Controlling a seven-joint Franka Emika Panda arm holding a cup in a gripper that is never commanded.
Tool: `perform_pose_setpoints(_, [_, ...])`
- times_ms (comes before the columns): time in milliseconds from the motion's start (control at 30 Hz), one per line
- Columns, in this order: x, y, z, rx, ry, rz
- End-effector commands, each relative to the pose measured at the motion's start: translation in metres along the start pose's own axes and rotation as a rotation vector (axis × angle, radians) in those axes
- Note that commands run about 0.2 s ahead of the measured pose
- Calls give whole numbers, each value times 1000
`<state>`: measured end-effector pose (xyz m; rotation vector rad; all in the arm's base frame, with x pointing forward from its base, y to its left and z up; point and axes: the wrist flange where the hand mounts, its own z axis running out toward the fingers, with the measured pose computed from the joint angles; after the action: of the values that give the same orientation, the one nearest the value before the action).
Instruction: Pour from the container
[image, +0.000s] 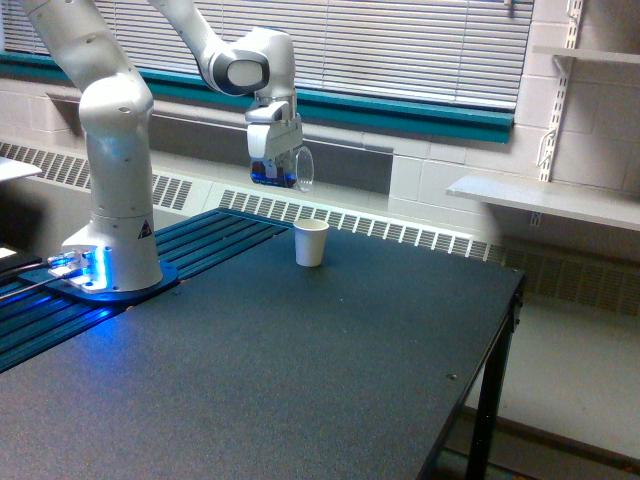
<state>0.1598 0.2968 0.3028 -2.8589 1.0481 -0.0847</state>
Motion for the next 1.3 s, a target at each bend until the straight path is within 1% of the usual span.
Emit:
perform_pose_setpoints(33, [4, 6, 12, -16, -19, -6])
perform_pose_setpoints(400, [10, 6, 21, -19, -51, 12])
perform_pose_setpoints(700, [19, 8, 29, -15, -86, 48])
perform_pose_setpoints(967, [22, 8, 37, -21, -116, 53])
perform_pose_setpoints(1300, [26, 6, 44, -27, -138, 54])
